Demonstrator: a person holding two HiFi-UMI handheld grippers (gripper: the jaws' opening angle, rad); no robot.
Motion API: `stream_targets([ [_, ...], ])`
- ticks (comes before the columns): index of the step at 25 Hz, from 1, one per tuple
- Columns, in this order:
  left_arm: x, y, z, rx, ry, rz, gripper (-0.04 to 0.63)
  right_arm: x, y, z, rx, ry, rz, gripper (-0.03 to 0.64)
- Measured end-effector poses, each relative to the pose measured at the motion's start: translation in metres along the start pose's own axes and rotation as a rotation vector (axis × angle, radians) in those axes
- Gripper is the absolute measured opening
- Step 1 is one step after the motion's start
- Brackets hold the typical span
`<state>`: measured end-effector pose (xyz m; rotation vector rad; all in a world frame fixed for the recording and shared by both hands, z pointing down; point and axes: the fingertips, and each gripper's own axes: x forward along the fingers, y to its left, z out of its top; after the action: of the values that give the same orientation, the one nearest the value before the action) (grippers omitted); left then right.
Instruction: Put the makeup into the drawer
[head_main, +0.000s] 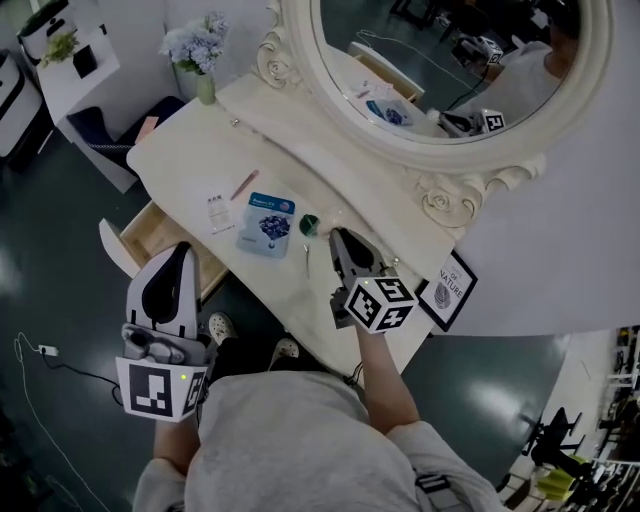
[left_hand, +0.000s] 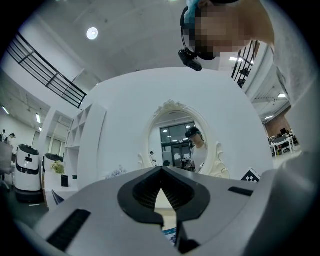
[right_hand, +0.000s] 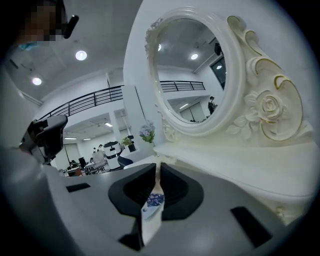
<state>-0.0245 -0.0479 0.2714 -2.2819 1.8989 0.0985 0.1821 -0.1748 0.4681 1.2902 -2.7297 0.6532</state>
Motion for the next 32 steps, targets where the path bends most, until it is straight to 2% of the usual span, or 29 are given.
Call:
stream_targets([
  [7, -0.009, 0.052, -0.002, -0.001, 0.003, 0.031, 0.014, 0.046, 0.059, 0.004, -0.039, -0.011, 0.096, 0.038],
  [15, -0.024, 0.105, -0.002, 0.002, 0.001, 0.076, 0.014, 0.098, 0.126, -0.008, -0.099, 0.036, 0.202, 0.038],
  [21, -0.041, 0.141, -0.007, 0.001, 0.007, 0.131, 0.014, 0.134, 0.176, -0.033, -0.16, 0.101, 0.285, 0.038],
  [32, -0.076, 0.189, -0.017, 0.011, 0.019, 0.224, 0.014, 0.182, 0.243, -0.094, -0.292, 0.256, 0.379, 0.038],
])
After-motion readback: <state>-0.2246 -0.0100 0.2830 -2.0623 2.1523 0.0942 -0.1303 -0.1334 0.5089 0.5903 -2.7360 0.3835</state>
